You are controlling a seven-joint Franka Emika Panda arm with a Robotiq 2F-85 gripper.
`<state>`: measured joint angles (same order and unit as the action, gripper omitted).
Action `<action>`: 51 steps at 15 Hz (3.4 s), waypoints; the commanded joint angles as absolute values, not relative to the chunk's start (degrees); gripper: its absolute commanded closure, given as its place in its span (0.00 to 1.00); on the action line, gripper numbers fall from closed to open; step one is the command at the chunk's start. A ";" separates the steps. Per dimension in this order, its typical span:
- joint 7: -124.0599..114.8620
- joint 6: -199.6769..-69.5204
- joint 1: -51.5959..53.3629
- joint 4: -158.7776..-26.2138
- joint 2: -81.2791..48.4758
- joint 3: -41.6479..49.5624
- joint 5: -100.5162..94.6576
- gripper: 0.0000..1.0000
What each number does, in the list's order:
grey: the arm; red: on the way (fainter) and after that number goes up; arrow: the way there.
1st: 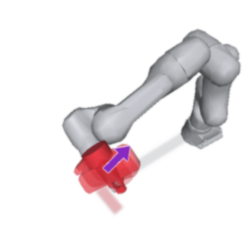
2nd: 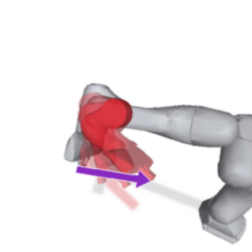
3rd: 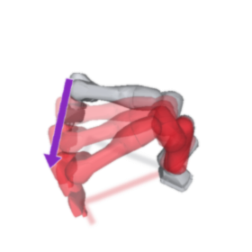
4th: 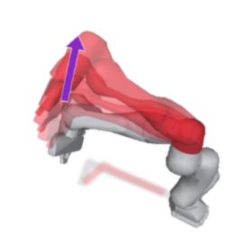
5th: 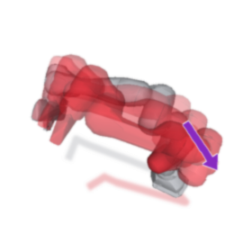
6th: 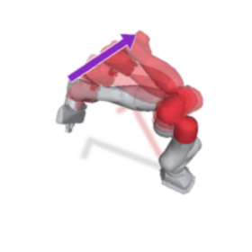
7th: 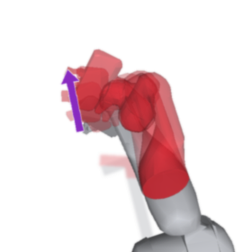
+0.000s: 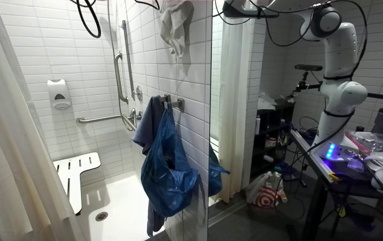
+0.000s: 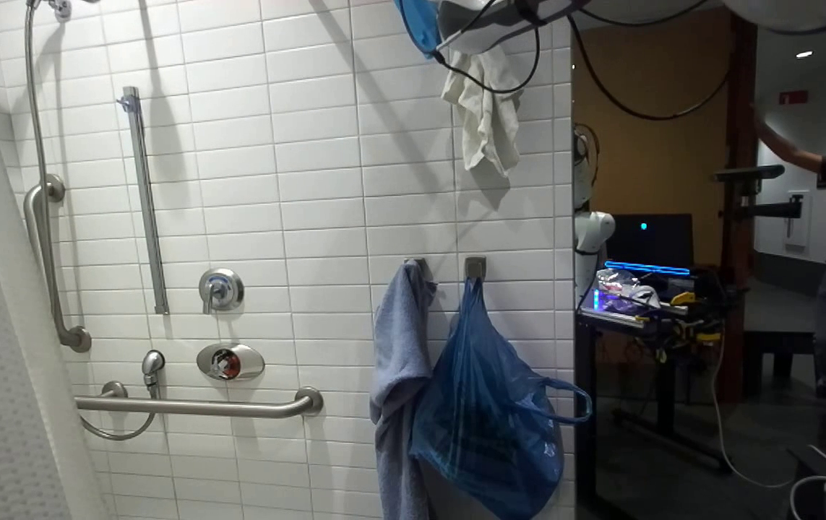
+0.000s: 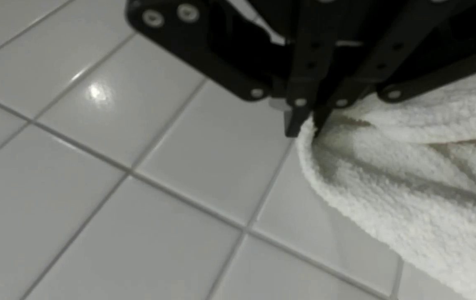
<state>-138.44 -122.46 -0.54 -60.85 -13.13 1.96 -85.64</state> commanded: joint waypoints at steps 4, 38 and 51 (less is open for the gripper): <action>-126.24 -122.31 -1.09 -54.43 -16.63 0.29 -76.17 0.99; -123.69 -122.44 -3.30 -52.49 -18.16 0.98 -72.77 0.99; -117.43 -118.39 -6.75 -41.68 -23.19 1.56 -60.29 0.99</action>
